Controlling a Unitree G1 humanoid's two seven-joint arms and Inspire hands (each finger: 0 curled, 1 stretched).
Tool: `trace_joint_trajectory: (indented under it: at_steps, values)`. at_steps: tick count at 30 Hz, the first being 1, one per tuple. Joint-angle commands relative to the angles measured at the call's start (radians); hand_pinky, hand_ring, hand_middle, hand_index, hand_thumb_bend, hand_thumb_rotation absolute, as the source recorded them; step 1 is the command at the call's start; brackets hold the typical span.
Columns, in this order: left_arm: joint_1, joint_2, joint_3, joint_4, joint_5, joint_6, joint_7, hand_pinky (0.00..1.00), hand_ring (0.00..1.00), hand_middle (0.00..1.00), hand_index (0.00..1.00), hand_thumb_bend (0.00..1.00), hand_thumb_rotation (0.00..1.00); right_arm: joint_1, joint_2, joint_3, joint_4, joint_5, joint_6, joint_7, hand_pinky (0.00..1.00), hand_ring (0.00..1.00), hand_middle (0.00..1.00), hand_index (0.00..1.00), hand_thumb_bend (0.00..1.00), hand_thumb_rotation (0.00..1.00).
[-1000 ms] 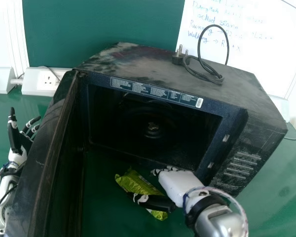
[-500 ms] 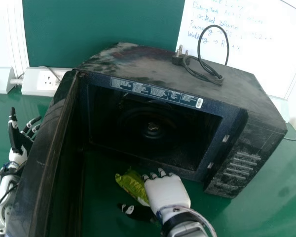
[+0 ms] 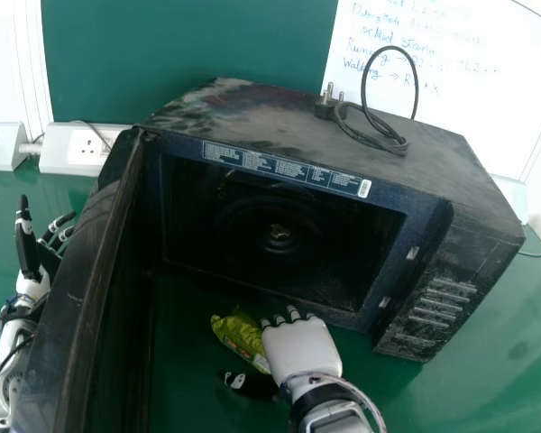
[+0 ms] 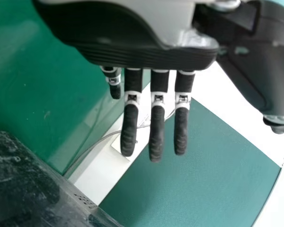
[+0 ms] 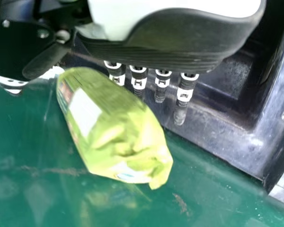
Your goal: Put biscuit inside oven
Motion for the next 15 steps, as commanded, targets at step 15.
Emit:
trace_joint_trajectory:
  at_steps: [15]
  values:
    - [-0.009, 0.004, 0.016, -0.005, -0.03, 0.016, 0.011, 0.24, 0.31, 0.42, 0.49, 0.52, 0.08, -0.026, -0.101, -0.065, 0.039, 0.088, -0.091, -0.085, 0.77, 0.86, 0.91, 0.91, 0.9, 0.52]
